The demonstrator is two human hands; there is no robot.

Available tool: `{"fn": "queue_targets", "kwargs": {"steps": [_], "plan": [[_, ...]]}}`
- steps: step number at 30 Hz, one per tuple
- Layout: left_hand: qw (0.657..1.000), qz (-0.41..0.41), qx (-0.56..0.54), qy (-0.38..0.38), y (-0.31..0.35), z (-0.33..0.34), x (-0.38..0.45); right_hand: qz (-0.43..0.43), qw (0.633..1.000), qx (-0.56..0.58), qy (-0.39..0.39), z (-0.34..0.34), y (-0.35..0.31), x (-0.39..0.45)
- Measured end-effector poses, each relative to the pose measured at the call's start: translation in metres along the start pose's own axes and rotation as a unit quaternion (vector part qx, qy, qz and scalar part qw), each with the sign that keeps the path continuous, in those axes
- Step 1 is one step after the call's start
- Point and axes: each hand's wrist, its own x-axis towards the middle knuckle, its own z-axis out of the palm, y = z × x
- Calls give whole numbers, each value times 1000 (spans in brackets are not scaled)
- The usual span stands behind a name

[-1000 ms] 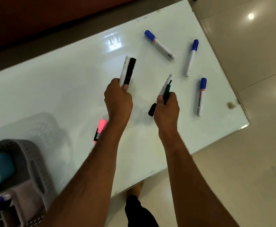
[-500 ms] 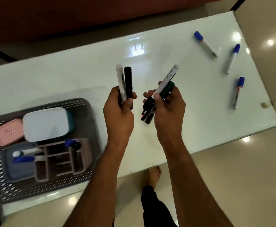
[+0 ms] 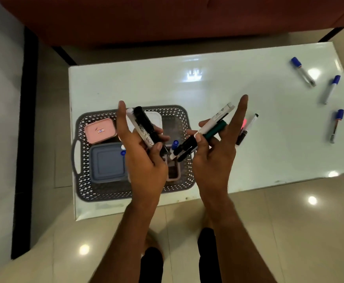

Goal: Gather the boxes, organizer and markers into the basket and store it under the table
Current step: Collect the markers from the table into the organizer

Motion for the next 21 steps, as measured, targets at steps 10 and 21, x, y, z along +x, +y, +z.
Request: {"fn": "queue_targets", "kwargs": {"steps": [10, 21], "plan": [[996, -66, 55, 17, -58, -86, -25, -69, 993, -100, -1, 30, 8, -46], [991, -11, 103, 87, -84, -85, -33, -96, 981, -155, 74, 42, 53, -73]]}}
